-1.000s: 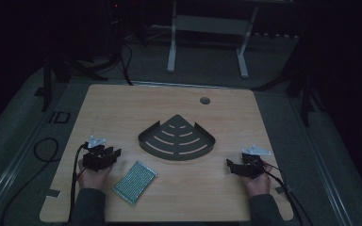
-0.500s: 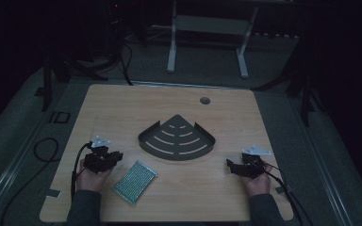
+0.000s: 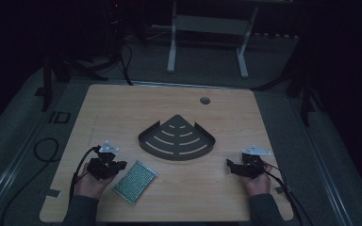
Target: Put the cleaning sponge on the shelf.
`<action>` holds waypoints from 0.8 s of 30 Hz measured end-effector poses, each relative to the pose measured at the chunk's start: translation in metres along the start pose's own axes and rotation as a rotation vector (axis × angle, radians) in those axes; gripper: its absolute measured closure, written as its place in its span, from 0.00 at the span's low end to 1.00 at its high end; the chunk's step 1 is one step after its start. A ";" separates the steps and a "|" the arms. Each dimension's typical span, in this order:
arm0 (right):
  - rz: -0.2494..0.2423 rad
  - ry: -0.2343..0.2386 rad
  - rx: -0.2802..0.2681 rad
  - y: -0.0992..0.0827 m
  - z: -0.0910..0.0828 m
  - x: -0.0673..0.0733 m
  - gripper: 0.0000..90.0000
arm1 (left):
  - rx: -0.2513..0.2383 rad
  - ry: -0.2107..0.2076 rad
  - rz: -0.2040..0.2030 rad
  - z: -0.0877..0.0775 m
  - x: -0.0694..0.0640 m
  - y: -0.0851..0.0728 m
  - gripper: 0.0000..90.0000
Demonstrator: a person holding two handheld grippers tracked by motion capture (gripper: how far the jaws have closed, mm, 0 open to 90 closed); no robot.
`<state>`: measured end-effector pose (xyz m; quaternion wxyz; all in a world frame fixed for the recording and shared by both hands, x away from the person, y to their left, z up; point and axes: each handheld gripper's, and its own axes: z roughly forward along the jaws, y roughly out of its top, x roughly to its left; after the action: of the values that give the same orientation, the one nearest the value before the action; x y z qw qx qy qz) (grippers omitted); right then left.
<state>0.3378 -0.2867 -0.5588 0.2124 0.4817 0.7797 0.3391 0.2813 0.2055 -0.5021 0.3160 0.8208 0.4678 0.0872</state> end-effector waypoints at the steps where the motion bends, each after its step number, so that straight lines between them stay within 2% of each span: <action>1: 0.000 0.000 0.001 0.000 0.000 0.000 0.26 | 0.006 -0.008 0.006 0.000 -0.002 0.000 1.00; 10: 0.000 0.000 0.000 0.000 0.000 0.000 0.26 | 0.072 -0.047 0.055 0.006 -0.020 -0.002 1.00; 13: 0.000 0.000 0.000 0.000 0.000 0.000 0.26 | 0.108 -0.056 0.075 0.014 -0.028 -0.004 1.00; 16: 0.000 0.000 0.000 0.000 0.000 0.000 0.26 | 0.137 -0.046 0.085 0.021 -0.029 -0.006 1.00; 24: -0.001 0.001 0.000 0.000 0.000 0.000 0.26 | 0.145 -0.027 0.079 0.025 -0.027 -0.003 1.00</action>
<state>0.3378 -0.2867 -0.5588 0.2123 0.4812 0.7800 0.3391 0.2754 0.1736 -0.5197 0.2583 0.8604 0.4359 0.0546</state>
